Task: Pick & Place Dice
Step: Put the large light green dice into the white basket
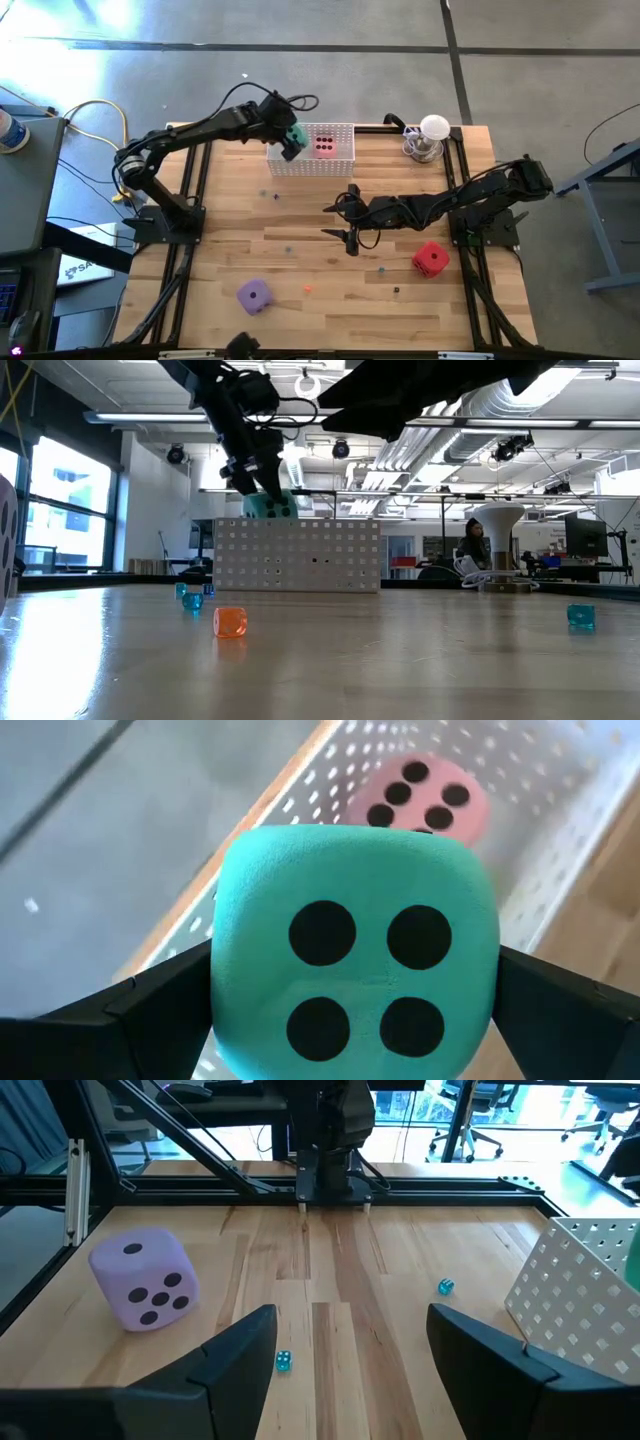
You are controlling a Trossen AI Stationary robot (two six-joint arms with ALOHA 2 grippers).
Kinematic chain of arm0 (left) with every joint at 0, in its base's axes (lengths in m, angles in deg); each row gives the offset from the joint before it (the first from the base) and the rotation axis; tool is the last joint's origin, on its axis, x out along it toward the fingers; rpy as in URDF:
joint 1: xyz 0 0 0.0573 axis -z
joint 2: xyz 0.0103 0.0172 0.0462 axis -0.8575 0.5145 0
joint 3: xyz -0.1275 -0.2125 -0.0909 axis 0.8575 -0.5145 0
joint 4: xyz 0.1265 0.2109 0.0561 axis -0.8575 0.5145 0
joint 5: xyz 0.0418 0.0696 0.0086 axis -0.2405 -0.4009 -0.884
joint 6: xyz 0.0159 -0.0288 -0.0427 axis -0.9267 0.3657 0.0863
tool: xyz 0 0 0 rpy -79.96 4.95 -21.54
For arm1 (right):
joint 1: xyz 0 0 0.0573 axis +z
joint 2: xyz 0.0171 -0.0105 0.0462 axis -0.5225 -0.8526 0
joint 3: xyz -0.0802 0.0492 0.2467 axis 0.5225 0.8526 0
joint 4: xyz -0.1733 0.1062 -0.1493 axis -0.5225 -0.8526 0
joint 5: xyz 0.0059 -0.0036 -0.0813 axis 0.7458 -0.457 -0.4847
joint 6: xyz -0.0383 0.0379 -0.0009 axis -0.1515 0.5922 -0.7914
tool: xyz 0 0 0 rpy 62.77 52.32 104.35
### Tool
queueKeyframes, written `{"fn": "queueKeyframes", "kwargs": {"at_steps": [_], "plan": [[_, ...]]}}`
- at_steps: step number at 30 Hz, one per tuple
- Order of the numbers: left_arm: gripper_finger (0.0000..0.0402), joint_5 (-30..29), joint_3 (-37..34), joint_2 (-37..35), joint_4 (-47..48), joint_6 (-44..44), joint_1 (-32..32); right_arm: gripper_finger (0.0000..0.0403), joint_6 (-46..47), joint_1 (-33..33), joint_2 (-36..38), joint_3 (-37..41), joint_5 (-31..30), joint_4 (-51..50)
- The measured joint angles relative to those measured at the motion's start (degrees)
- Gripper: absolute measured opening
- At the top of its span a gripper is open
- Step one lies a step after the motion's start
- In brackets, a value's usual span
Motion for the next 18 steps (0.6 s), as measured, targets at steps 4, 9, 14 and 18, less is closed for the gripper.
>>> {"fn": "queueKeyframes", "kwargs": {"at_steps": [4,9,14,18], "plan": [[0.0399,0.0,0.0,0.0,-0.4,5.9,0.0,0.025,0.0,0.0,0.0,0.0,0.0,0.0],[0.0399,0.0,0.0,0.0,-0.9,4.0,0.4,0.025,0.0,0.0,0.0,0.0,0.0,0.0],[0.0399,0.2,0.0,0.0,-0.9,7.3,0.7,0.025,0.0,0.0,0.0,0.0,0.0,-0.1],[0.0399,0.3,0.0,0.0,0.0,9.4,1.0,0.025,0.0,0.0,0.0,0.0,0.0,-0.1]]}}
